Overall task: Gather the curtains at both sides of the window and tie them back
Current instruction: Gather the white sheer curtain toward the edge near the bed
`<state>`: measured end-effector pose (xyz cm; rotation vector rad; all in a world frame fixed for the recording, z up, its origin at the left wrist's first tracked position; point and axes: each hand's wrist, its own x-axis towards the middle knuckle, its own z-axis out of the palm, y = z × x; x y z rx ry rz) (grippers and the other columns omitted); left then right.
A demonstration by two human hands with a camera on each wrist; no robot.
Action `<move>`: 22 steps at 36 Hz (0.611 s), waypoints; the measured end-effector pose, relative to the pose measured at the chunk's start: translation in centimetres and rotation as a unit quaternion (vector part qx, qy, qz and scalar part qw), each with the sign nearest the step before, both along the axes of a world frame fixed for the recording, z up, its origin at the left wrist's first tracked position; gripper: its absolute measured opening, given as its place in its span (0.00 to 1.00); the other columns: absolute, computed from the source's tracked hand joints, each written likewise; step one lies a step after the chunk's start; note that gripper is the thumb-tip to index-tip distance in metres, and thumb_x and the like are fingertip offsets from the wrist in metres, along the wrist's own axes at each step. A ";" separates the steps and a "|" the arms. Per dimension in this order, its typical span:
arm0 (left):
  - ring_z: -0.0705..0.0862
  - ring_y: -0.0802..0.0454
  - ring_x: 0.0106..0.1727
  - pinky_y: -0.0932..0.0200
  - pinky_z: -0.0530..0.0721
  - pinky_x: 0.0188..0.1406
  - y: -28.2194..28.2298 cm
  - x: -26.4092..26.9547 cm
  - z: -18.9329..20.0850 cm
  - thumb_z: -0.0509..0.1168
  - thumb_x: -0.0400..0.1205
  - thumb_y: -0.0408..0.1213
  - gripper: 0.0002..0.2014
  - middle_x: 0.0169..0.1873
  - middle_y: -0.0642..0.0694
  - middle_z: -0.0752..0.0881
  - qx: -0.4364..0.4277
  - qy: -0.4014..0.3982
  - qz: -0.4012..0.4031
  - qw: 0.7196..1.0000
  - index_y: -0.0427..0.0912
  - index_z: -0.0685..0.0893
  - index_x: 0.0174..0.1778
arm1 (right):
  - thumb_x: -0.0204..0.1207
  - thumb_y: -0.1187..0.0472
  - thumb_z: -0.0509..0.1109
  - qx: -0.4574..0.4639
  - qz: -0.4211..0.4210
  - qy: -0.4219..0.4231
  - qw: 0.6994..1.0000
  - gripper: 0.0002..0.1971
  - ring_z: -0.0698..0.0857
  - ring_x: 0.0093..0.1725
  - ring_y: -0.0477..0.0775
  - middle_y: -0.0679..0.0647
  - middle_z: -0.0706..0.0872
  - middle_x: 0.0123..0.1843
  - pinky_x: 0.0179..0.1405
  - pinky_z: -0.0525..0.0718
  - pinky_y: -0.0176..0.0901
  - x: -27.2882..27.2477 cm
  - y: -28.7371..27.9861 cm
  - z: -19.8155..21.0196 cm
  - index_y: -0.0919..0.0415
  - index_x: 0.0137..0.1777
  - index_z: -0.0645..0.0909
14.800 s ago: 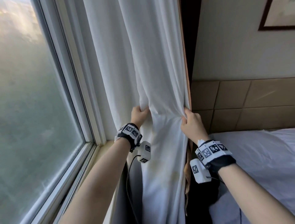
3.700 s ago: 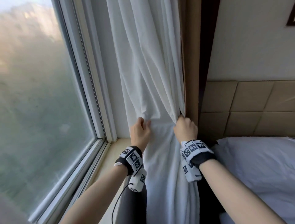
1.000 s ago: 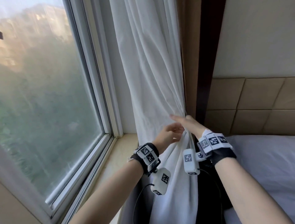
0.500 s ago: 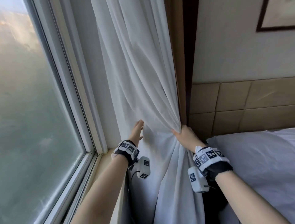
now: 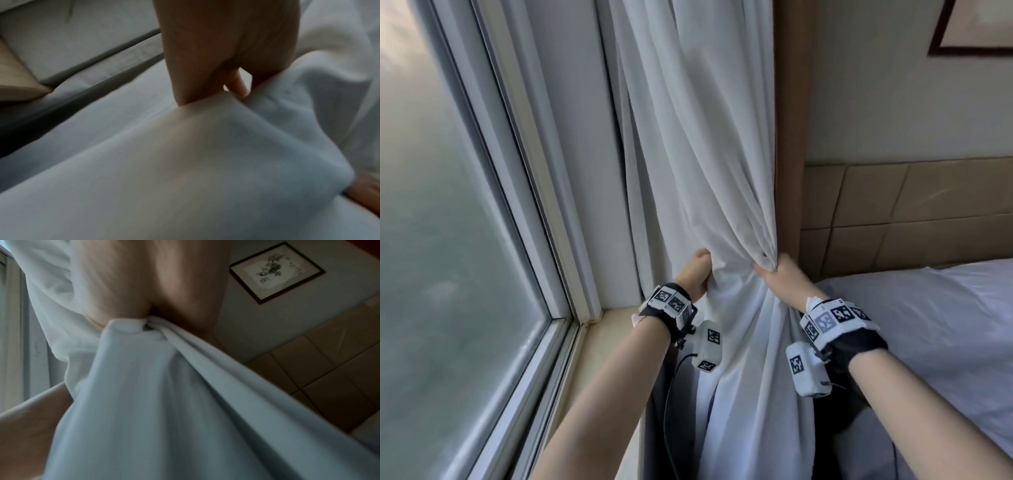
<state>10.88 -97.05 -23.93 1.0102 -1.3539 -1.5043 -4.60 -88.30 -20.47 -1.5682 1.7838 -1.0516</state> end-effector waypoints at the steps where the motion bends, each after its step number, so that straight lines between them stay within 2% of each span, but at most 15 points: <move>1: 0.84 0.41 0.43 0.50 0.80 0.45 0.0 0.2 0.0 0.54 0.79 0.24 0.12 0.39 0.37 0.87 -0.018 -0.013 0.024 0.999 0.30 0.84 0.47 | 0.82 0.55 0.66 -0.005 0.002 -0.002 1.000 0.16 0.82 0.61 0.60 0.60 0.84 0.60 0.64 0.79 0.50 -0.1 0.1 0.0 0.63 0.65 0.79; 2: 0.81 0.43 0.41 0.51 0.77 0.43 -0.2 0.5 -0.2 0.55 0.76 0.22 0.11 0.36 0.38 0.85 -0.040 -0.019 0.046 0.998 0.29 0.84 0.42 | 0.82 0.56 0.66 -0.010 0.002 -0.001 1.000 0.15 0.82 0.60 0.60 0.60 0.85 0.59 0.63 0.79 0.49 -0.1 0.3 0.1 0.63 0.63 0.80; 4: 0.79 0.50 0.34 0.59 0.76 0.36 0.0 1.1 -0.1 0.59 0.74 0.22 0.09 0.30 0.41 0.82 -0.095 -0.027 0.096 0.990 0.31 0.85 0.35 | 0.81 0.56 0.67 -0.027 -0.007 0.009 1.000 0.13 0.84 0.58 0.60 0.61 0.86 0.56 0.61 0.79 0.50 -0.2 0.4 0.1 0.62 0.60 0.82; 5: 0.78 0.52 0.30 0.64 0.76 0.31 0.2 1.5 0.0 0.63 0.76 0.24 0.08 0.26 0.44 0.81 -0.115 -0.032 0.127 0.985 0.33 0.85 0.32 | 0.81 0.55 0.67 -0.034 -0.019 0.020 0.999 0.13 0.84 0.58 0.61 0.61 0.87 0.56 0.61 0.80 0.51 -0.5 0.3 0.0 0.62 0.59 0.83; 7: 0.75 0.56 0.26 0.64 0.74 0.27 0.4 2.3 -0.1 0.69 0.78 0.32 0.10 0.23 0.48 0.79 -0.159 -0.049 0.199 0.966 0.34 0.84 0.32 | 0.80 0.50 0.65 -0.033 -0.045 0.055 0.997 0.16 0.84 0.58 0.65 0.64 0.87 0.57 0.60 0.82 0.54 -0.9 0.1 -0.1 0.61 0.59 0.83; 9: 0.72 0.55 0.26 0.59 0.72 0.28 0.6 2.9 -0.5 0.68 0.80 0.37 0.13 0.23 0.50 0.76 -0.211 -0.086 0.254 0.940 0.37 0.79 0.31 | 0.80 0.51 0.63 -0.017 -0.068 0.107 0.992 0.17 0.84 0.57 0.69 0.66 0.86 0.58 0.55 0.82 0.52 -0.8 0.1 0.0 0.62 0.61 0.81; 11: 0.71 0.54 0.28 0.56 0.70 0.30 1.7 2.8 -1.1 0.62 0.83 0.36 0.13 0.26 0.51 0.74 -0.275 -0.113 0.281 0.913 0.39 0.72 0.33 | 0.79 0.59 0.62 -0.021 -0.094 0.183 0.978 0.14 0.83 0.54 0.72 0.69 0.84 0.56 0.48 0.79 0.49 -0.3 0.2 0.2 0.64 0.60 0.79; 13: 0.71 0.53 0.31 0.56 0.69 0.32 3.7 2.2 -1.6 0.57 0.85 0.34 0.11 0.29 0.51 0.73 -0.317 -0.127 0.298 0.891 0.40 0.69 0.37 | 0.75 0.65 0.62 -0.052 -0.126 0.248 0.959 0.13 0.84 0.51 0.74 0.71 0.85 0.53 0.44 0.79 0.51 0.7 0.4 0.0 0.67 0.58 0.78; 17: 0.67 0.56 0.29 0.64 0.61 0.34 7.3 0.6 -1.7 0.55 0.86 0.30 0.08 0.30 0.53 0.68 -0.382 -0.136 0.310 0.860 0.42 0.67 0.41 | 0.73 0.66 0.65 -0.080 -0.140 0.302 0.940 0.08 0.86 0.49 0.72 0.69 0.86 0.49 0.43 0.81 0.54 2.2 0.6 -0.4 0.68 0.51 0.77; 20: 0.63 0.57 0.28 0.66 0.60 0.31 9.1 -0.6 -0.6 0.55 0.85 0.29 0.05 0.28 0.54 0.66 -0.424 -0.113 0.244 0.865 0.37 0.69 0.42 | 0.77 0.64 0.64 -0.077 -0.134 0.314 0.937 0.09 0.85 0.53 0.71 0.68 0.86 0.52 0.46 0.81 0.53 2.4 0.9 -0.1 0.67 0.54 0.77; 22: 0.63 0.58 0.26 0.66 0.61 0.27 9.8 -1.5 0.4 0.56 0.85 0.30 0.08 0.26 0.54 0.65 -0.432 -0.130 0.183 0.873 0.38 0.66 0.40 | 0.79 0.64 0.62 -0.077 -0.121 0.313 0.939 0.09 0.84 0.55 0.71 0.69 0.85 0.54 0.48 0.80 0.53 2.4 1.2 0.1 0.67 0.55 0.76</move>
